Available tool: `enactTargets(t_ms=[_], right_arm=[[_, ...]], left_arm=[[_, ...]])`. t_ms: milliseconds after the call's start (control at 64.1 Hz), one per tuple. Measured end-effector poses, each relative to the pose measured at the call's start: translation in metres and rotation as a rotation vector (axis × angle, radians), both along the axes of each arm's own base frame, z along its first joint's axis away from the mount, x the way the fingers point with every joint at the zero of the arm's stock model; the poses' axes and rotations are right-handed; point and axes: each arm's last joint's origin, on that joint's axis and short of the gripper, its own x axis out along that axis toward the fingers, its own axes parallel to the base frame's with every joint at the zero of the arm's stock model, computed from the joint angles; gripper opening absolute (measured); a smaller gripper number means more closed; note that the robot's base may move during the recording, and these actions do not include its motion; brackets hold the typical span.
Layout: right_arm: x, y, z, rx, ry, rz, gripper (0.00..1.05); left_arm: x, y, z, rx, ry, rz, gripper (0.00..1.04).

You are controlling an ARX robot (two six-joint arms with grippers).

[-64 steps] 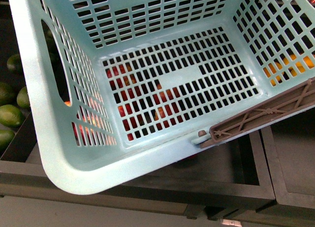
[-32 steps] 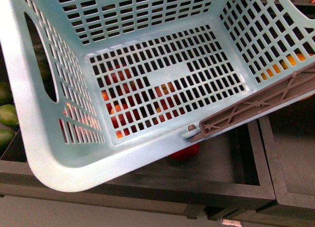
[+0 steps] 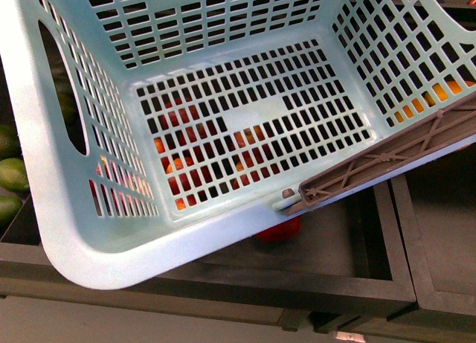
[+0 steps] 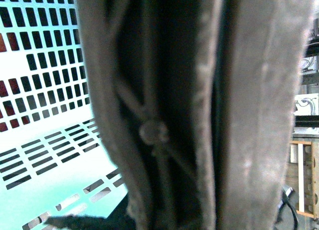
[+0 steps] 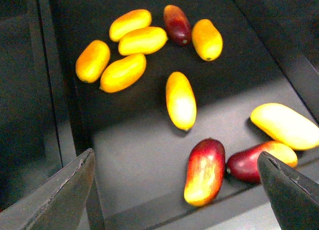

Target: Pick mango and avocado into basket

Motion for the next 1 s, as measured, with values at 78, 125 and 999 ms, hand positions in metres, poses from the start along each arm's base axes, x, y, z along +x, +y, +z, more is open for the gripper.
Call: enactTargets(t_ms=[78,125,999], right_arm=[[0.025,-0.017,-0.016,-0.046,0.028,0.006,0.96],[0.04,-0.025,-0.027,-0.062,0.047,0.029,0.96],[0.178,-0.076,-0.165,-0.058,0.413,0.103,0.96]], left_arm=[[0.0,0.0,0.0,0.0,0.0,0.0,0.15],[0.0,0.0,0.0,0.0,0.0,0.0,0.15],[0.0,0.0,0.0,0.0,0.0,0.001,0.15]])
